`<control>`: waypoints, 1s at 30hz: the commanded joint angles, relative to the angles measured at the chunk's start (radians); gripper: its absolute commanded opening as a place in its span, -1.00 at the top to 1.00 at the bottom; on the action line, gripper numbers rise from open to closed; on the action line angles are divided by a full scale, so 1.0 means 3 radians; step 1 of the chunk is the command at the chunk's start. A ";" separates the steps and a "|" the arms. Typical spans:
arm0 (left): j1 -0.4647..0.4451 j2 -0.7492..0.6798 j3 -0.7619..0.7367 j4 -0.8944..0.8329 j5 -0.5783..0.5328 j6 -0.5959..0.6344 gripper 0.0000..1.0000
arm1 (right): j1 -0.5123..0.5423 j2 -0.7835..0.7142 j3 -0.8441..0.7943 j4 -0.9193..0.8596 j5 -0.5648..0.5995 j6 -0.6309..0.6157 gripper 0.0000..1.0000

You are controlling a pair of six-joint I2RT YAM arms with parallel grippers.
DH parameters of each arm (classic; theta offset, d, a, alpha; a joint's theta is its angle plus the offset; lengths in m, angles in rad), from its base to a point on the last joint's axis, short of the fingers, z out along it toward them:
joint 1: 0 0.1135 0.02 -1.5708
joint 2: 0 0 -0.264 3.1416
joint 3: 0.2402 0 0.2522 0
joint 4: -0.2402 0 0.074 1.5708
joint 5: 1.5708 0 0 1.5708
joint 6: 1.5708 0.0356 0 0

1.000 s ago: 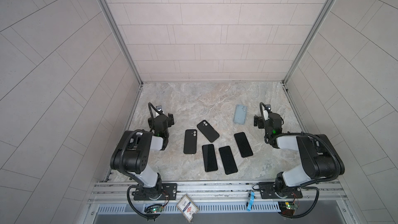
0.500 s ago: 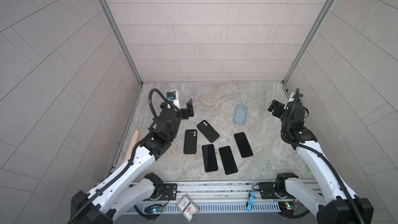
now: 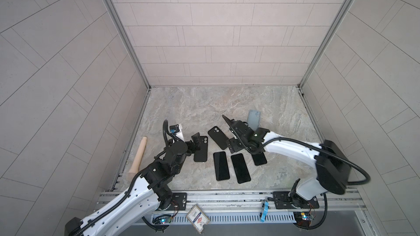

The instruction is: Put the phone into the phone case

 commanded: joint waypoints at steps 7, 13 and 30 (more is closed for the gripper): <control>0.0032 -0.0298 -0.0330 0.0261 0.0211 -0.0326 -1.00 | -0.0313 0.1044 0.1000 -0.0654 -0.0149 -0.0134 -0.63; 0.0038 -0.0262 -0.0341 0.0277 0.0219 -0.0326 -0.92 | -0.0582 0.1484 0.1300 -0.0730 -0.0369 -0.0097 -0.43; 0.0070 -0.0018 -0.0302 0.0360 0.0275 -0.0357 -0.89 | -0.1272 0.1320 0.1399 -0.0939 -0.0166 -0.0051 0.51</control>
